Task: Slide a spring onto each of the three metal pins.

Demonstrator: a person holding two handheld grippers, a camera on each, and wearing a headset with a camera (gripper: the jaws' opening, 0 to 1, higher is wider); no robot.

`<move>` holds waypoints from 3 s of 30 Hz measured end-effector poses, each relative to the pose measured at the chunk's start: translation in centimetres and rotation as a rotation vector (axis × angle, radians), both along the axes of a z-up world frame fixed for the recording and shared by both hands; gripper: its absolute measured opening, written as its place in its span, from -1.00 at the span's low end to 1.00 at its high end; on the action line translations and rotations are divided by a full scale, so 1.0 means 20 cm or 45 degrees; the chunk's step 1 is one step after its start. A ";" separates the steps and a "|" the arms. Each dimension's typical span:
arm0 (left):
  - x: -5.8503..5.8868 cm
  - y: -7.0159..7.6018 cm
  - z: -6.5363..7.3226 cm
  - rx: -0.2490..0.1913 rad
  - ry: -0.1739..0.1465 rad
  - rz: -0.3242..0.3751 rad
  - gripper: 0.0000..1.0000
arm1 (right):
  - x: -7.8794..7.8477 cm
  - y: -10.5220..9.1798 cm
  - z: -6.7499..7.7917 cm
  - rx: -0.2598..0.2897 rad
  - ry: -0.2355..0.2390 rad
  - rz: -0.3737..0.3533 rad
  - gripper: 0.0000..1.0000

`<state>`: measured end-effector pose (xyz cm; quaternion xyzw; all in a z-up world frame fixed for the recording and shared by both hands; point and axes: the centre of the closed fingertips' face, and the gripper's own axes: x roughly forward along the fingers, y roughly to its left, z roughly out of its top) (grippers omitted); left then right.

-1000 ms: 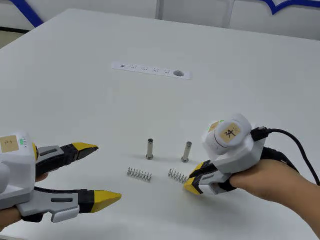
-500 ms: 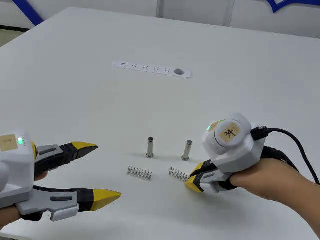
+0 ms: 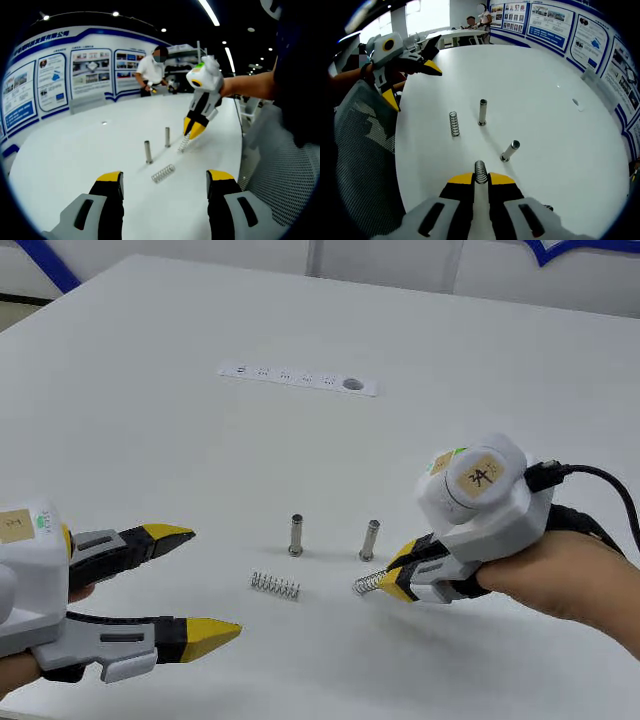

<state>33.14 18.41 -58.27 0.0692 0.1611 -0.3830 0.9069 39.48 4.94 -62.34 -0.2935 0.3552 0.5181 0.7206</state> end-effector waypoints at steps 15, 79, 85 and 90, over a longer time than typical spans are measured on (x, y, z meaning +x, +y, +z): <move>0.00 0.00 0.00 -0.004 -0.002 0.000 0.36 | -0.01 -0.01 0.08 -0.029 -0.010 0.032 -0.77; -0.02 0.04 -0.01 -0.024 -0.010 0.050 0.36 | 0.22 0.05 0.26 -0.389 -0.025 0.314 -0.77; -0.02 0.05 -0.02 -0.026 -0.006 0.055 0.36 | 0.23 0.06 0.23 -0.411 -0.008 0.326 -0.77; -0.02 0.05 -0.02 -0.028 -0.004 0.054 0.36 | 0.24 0.07 0.21 -0.445 0.003 0.342 -0.77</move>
